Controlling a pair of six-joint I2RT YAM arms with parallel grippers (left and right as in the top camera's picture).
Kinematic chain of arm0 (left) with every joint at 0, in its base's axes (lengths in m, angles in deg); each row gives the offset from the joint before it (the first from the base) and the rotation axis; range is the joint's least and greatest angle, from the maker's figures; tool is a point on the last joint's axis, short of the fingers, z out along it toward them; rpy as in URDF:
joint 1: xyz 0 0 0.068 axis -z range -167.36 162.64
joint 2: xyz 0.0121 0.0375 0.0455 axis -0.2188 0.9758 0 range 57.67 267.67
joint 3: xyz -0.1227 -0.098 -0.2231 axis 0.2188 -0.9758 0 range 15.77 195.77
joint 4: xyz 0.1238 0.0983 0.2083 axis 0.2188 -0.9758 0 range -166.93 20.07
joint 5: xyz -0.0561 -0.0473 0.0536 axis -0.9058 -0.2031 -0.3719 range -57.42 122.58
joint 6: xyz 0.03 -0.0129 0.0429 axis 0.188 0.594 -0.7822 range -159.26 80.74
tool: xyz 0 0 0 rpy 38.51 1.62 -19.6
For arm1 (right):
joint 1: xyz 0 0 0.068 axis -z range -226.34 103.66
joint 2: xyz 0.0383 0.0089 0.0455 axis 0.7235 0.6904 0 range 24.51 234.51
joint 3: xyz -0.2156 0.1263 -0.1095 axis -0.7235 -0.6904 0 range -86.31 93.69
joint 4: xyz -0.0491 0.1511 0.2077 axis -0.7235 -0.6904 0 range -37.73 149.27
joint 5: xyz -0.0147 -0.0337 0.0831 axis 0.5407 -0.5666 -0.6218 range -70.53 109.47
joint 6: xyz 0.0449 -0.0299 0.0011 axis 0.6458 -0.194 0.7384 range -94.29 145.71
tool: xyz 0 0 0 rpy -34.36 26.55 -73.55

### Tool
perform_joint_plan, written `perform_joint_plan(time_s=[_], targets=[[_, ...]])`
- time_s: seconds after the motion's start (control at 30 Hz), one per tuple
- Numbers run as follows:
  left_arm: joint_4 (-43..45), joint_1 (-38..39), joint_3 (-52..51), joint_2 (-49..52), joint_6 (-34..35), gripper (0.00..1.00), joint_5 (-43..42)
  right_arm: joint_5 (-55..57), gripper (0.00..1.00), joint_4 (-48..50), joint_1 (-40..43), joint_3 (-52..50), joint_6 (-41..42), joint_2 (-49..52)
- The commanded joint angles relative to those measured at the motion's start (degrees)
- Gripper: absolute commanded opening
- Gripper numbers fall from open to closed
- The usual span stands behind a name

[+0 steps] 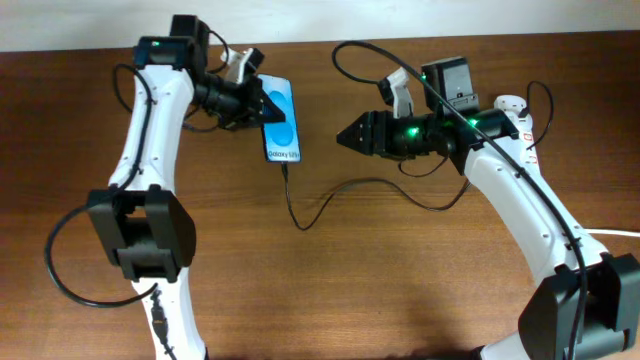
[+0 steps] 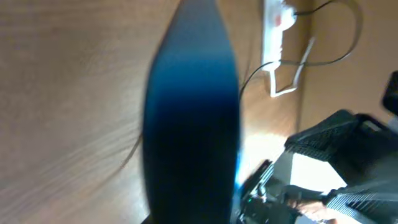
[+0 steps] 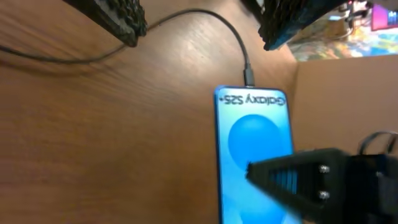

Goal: Plug charger to phone and switch on socket

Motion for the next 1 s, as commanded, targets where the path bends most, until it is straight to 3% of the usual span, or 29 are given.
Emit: perform_joint_plan(time_s=[0.0,0.1,0.17,0.27,0.63,0.73,0.8,0.83,0.9,0.97], targets=[[-2.2,3.3,0.7,3.3,-2.4,0.00,1.7,5.3,0.66,-2.8,0.0,0.0,-2.8,0.1],[-1.4,4.8,0.6,9.0,-2.1,0.00,0.9,7.6,0.67,-4.2,0.0,0.0,-2.8,0.1],[-0.3,4.8,0.6,11.2,-0.7,0.00,1.0,9.5,0.75,-5.2,0.6,0.0,-2.5,0.1],[3.4,4.8,0.6,14.6,2.9,0.00,1.0,9.7,0.76,-7.4,2.2,0.0,-2.5,0.1],[5.0,5.9,0.6,22.1,3.7,0.01,4.0,10.1,0.77,-8.3,2.6,0.0,-2.6,0.1],[5.0,6.6,0.6,22.1,3.7,0.23,5.0,10.1,0.78,-8.3,2.6,0.0,-2.6,0.1],[4.9,6.6,0.6,22.1,3.7,0.45,4.9,10.1,0.78,-8.3,2.6,0.0,-2.6,0.1],[4.5,6.6,0.6,22.1,3.7,0.49,5.0,10.1,0.78,-8.3,2.6,0.0,-2.6,0.1],[4.3,6.6,0.6,22.1,6.6,0.73,6.7,10.1,0.78,-8.3,2.6,0.0,-2.6,0.1],[4.2,6.6,0.8,22.1,10.0,0.74,10.1,10.4,0.78,-8.3,2.6,0.0,-2.6,0.1]])
